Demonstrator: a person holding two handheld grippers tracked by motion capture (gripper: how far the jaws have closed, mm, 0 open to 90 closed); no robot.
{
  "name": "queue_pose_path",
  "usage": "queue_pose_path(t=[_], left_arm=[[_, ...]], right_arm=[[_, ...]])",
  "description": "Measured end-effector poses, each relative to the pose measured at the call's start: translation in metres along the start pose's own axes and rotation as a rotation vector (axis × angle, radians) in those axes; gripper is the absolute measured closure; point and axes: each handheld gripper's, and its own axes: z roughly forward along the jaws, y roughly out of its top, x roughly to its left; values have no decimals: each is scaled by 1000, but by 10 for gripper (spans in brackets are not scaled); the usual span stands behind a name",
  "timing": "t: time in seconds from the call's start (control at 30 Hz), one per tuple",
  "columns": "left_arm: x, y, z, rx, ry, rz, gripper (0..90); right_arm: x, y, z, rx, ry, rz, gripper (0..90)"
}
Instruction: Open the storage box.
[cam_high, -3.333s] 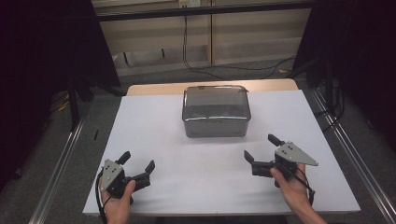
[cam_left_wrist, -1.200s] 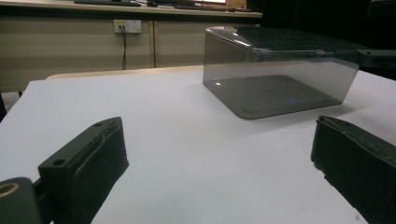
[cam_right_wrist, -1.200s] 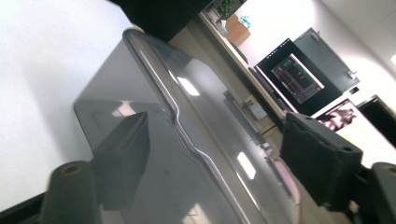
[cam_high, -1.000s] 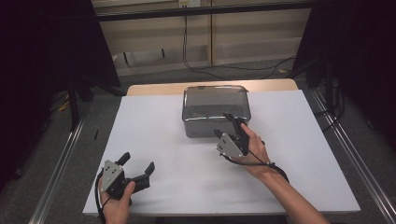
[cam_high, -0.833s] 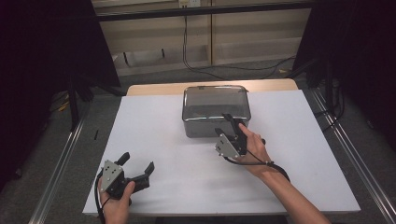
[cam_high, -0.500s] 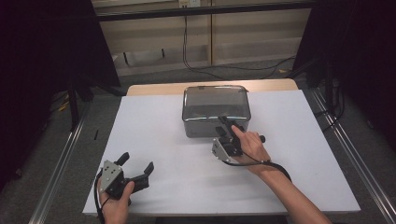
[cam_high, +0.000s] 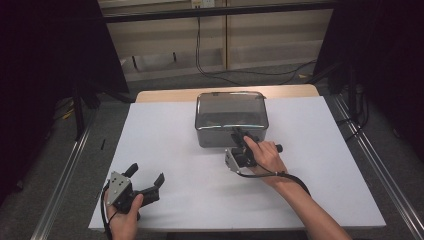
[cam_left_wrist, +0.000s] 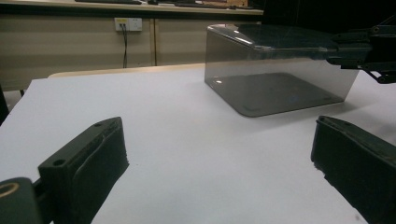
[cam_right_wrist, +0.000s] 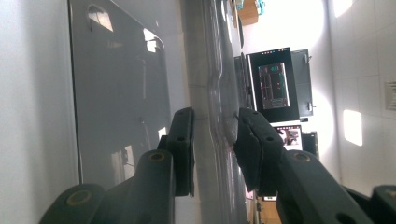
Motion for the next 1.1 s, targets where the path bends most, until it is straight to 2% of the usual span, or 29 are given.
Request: queue_pose_path(t=[0.17,0.2,0.33,0.53,0.83,0.9,1.1], left_arm=[[-1,0,1,-2,1,-4,33],[0,1,1,2,13,4,32],[-1,2,4,-7,22,-17,28],[0,3,4,-18,8,-23,25],[2,4,4,-5,-13,-20,30],[2,5,4,-2,-38,-25,55],[2,6,5,5,-52,-12,54]], right_arm=[[0,2,0,-3,-9,-12,732],[-1,1,0,-9,-10,-11,744],[-3,2,-1,-7,-6,1,773],[-3,2,-1,-9,-3,1,777],[-4,2,-2,-16,-6,-1,781],[-5,2,-1,-20,-4,-1,782],[-5,2,-2,-14,-9,6,785]])
